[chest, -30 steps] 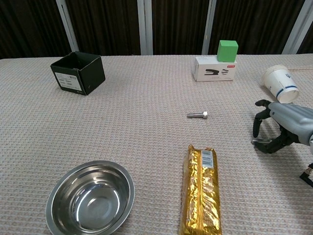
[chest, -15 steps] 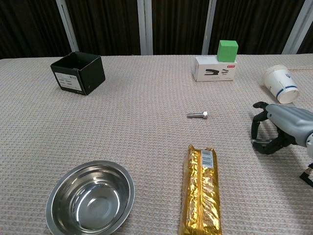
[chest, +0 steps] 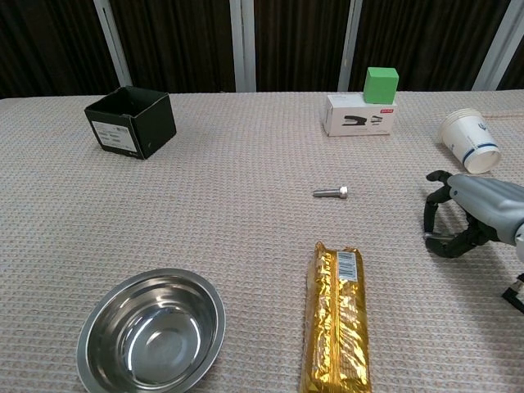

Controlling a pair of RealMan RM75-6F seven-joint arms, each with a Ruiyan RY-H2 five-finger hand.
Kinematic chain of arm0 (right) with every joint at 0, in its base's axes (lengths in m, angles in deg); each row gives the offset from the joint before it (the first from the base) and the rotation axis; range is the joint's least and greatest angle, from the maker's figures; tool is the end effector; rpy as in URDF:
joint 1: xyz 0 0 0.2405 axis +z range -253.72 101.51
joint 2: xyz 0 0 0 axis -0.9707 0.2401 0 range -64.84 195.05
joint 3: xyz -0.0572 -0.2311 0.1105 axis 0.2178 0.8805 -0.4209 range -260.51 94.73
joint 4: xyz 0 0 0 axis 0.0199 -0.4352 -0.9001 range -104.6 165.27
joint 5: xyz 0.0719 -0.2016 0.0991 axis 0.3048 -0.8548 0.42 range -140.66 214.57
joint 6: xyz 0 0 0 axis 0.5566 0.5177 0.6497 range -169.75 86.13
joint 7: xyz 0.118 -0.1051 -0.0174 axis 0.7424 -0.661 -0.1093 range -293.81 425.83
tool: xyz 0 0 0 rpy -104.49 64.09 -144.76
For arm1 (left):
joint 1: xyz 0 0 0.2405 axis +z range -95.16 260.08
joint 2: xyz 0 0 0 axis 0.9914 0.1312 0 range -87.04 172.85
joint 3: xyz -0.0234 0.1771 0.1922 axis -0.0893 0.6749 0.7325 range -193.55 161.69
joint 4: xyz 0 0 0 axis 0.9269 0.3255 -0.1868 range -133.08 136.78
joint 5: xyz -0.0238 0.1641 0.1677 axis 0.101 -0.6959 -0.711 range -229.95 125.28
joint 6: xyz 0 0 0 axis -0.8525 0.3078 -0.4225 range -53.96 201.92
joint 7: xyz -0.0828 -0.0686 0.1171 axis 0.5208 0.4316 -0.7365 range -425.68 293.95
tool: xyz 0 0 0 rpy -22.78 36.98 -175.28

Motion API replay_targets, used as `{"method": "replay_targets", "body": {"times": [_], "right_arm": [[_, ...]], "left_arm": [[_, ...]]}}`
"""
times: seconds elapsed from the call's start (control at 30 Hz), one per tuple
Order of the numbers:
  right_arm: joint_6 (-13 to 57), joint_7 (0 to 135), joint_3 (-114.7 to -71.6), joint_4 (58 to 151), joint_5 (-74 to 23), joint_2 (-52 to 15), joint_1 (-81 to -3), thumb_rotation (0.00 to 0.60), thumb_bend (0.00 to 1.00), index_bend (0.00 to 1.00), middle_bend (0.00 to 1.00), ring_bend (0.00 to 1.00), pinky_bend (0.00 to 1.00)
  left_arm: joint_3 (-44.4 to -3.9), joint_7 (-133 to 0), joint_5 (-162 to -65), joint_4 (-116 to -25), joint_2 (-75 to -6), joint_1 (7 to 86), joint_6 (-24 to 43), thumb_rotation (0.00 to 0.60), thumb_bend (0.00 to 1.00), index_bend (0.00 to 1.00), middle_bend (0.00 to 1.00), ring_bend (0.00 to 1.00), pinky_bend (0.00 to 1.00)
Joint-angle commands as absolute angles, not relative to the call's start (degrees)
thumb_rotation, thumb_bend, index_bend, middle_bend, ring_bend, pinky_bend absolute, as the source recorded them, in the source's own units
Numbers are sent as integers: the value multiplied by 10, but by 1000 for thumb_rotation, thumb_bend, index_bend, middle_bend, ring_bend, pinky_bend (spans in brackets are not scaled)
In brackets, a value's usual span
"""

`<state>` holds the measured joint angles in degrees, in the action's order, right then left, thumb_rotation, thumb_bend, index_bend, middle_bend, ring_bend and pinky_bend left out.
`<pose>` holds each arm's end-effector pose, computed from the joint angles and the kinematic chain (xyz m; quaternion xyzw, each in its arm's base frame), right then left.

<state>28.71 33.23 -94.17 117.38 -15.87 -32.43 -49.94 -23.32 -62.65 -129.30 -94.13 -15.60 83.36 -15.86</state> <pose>-0.2211 -0.3009 -0.0605 0.6129 -0.4874 0.3060 0.5414 -0.3493 0.1789 0.1985 -0.4893 -0.3995 -0.3895 0.6703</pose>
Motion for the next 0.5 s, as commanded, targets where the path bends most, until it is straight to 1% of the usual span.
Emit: {"method": "replay_targets", "body": {"times": [0.03,0.5], "right_arm": [[288,335,-942,1179,-162,-320,-500,600,386,606,1,23,0],[293,370,-957,1230,-162,-278,-509,600,385,608,1,24,0]], "left_arm": [[-233,-627,-1293,-941,-156,834,-159,600,65,171,113,12,30],[-233,-626,-1294,-942,-155,834,-159,600,65,172,113,12,30]]}}
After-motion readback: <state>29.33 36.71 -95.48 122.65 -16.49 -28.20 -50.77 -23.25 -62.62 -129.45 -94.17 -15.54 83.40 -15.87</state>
